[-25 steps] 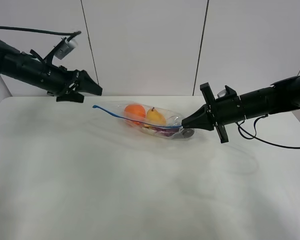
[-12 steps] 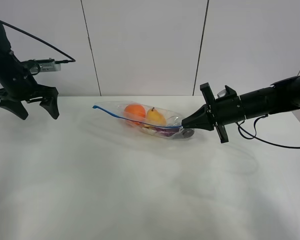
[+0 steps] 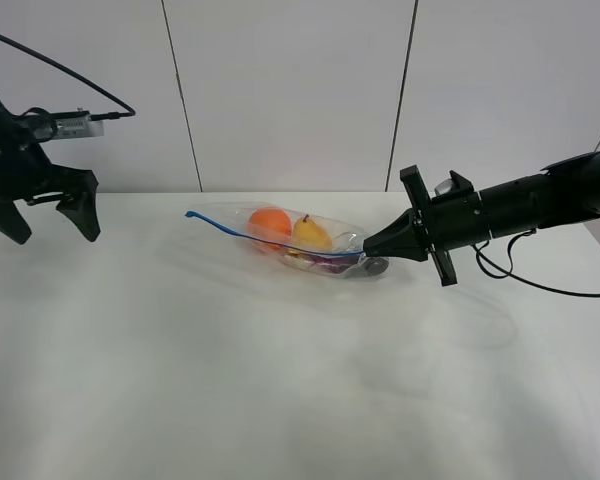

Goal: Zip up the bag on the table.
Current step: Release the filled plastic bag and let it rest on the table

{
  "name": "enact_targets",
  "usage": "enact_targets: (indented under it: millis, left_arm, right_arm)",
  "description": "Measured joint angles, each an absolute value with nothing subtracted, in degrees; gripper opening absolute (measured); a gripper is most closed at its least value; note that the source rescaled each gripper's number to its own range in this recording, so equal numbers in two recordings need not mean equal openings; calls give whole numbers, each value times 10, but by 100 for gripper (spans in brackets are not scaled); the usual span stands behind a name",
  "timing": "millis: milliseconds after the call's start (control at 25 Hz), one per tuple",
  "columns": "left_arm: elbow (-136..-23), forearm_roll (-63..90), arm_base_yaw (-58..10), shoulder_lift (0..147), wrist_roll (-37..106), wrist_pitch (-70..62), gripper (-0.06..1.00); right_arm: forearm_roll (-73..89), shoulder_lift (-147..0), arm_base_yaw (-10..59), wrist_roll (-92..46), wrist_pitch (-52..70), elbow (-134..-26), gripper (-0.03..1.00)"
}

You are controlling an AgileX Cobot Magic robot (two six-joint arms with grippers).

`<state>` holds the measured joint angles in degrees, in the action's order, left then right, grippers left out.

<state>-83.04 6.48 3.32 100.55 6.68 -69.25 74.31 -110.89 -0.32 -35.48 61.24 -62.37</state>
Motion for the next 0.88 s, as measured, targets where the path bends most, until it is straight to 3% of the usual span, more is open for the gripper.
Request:
enact_targets:
  millis: [560, 880]
  left_arm:
    - [-480, 38, 33, 624, 40, -697, 100]
    - [-352, 58, 33, 472, 37, -669, 100]
  right_arm:
    - [743, -1109, -3, -355, 611, -624, 0]
    - [743, -1109, -3, -355, 611, -624, 0]
